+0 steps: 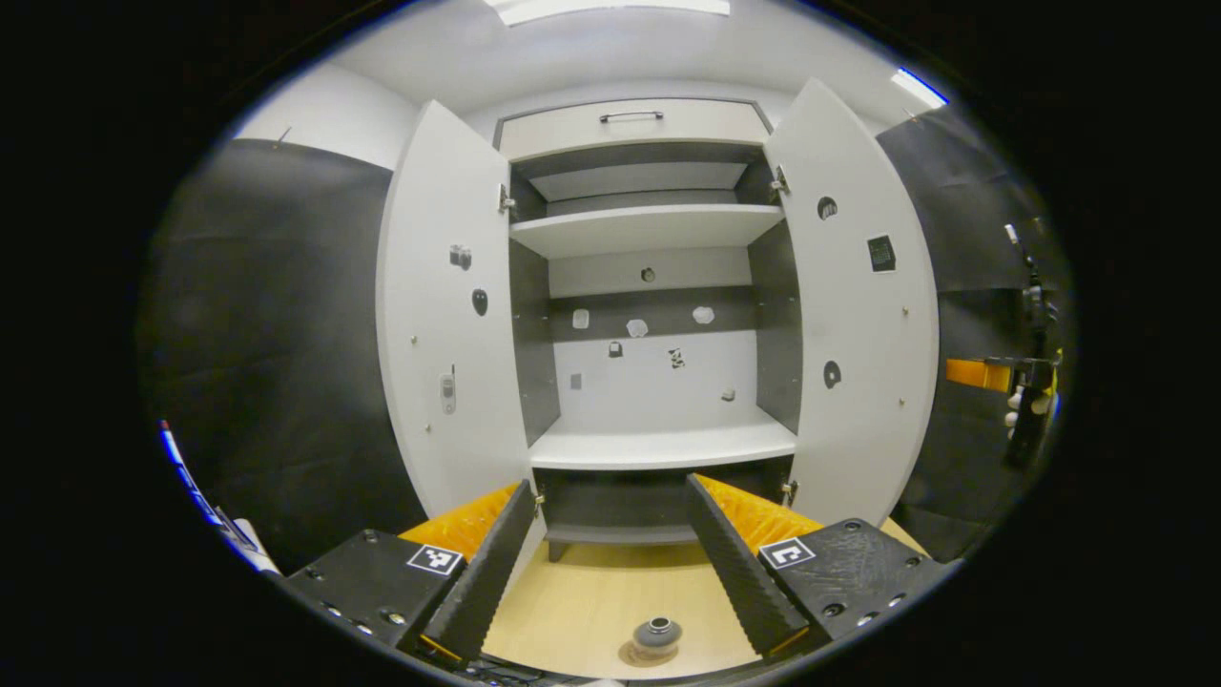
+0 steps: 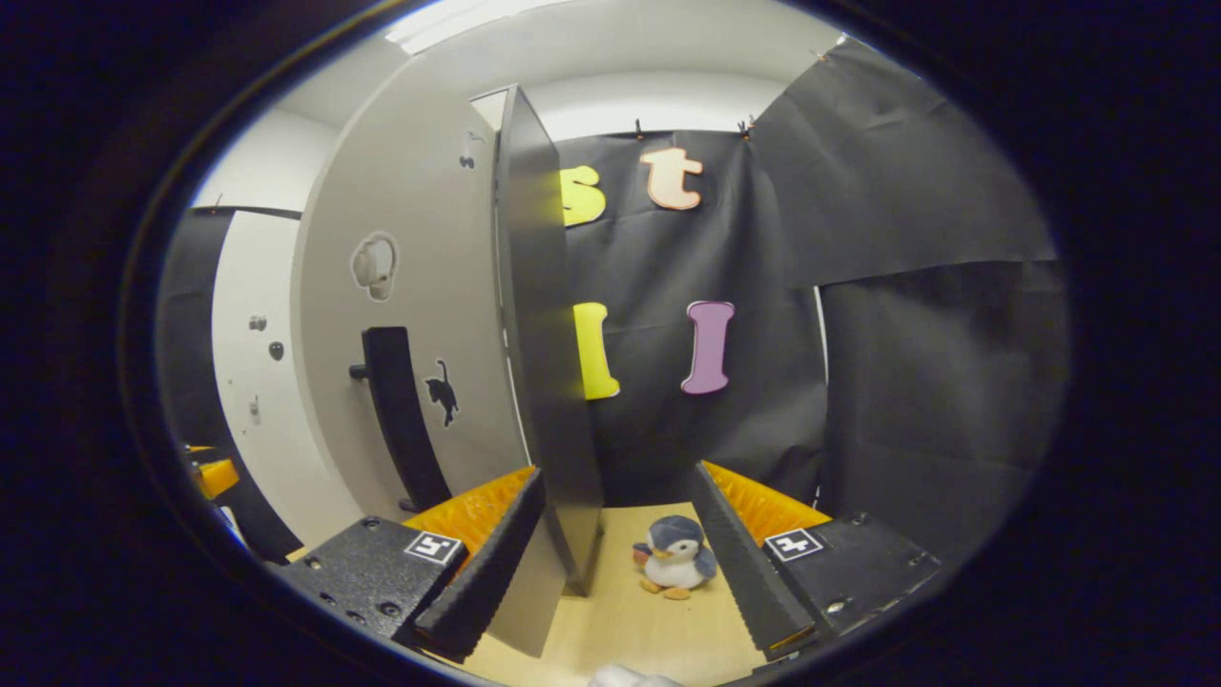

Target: Grasp the bottle in the cabinet with the left hand and place it on the coaster, then close the right door with the right hand and the left door with the left hand.

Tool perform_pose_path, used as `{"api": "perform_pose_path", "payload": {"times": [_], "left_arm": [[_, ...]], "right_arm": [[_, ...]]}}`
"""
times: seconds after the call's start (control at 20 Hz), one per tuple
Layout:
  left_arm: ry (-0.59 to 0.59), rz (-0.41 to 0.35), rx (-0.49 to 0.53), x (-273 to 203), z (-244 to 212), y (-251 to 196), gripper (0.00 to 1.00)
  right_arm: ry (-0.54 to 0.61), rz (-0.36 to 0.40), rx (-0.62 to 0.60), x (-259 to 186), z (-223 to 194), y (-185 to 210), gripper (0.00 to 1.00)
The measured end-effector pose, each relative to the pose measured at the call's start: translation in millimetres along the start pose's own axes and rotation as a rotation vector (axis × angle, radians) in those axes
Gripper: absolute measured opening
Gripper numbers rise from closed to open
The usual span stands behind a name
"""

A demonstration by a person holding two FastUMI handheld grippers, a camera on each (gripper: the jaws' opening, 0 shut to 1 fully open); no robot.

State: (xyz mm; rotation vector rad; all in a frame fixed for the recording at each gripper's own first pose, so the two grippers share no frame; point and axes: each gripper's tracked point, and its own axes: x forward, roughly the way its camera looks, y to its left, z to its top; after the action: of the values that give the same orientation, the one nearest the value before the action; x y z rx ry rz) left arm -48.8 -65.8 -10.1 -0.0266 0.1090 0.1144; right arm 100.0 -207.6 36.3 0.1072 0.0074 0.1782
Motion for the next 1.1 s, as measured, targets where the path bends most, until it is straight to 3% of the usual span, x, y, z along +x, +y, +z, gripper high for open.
{"api": "perform_pose_path", "payload": {"times": [0.15,0.35,0.4,0.45,0.65,0.8,0.85,1.0,1.05,1.1], "left_arm": [[0.003,-0.031,-0.009,8,0,12,0.97],[-0.011,-0.06,0.019,22,10,28,0.98],[-0.018,-0.075,0.025,26,12,29,0.98],[-0.02,-0.084,0.033,28,12,32,0.97],[-0.019,-0.119,0.036,34,9,39,0.97],[-0.012,-0.123,0.047,34,6,49,0.97],[-0.012,-0.119,0.053,35,4,53,0.98],[-0.009,-0.119,0.061,34,2,61,0.98],[-0.007,-0.119,0.063,33,1,64,0.98],[-0.008,-0.118,0.067,33,0,67,0.98]], "right_arm": [[-0.021,0.035,-0.027,12,7,31,0.99],[-0.016,-0.011,-0.039,10,4,32,0.96],[-0.015,-0.027,-0.038,8,5,33,0.91],[-0.015,-0.047,-0.037,7,6,33,0.95],[-0.019,-0.077,-0.057,6,5,49,0.96],[-0.012,-0.065,-0.044,7,0,70,0.95],[-0.008,-0.062,-0.033,8,-2,77,0.91],[-0.001,-0.042,-0.026,14,-7,101,0.96],[-0.001,-0.037,-0.03,16,-7,108,0.92],[-0.001,-0.032,-0.039,18,-9,115,0.96]]}}
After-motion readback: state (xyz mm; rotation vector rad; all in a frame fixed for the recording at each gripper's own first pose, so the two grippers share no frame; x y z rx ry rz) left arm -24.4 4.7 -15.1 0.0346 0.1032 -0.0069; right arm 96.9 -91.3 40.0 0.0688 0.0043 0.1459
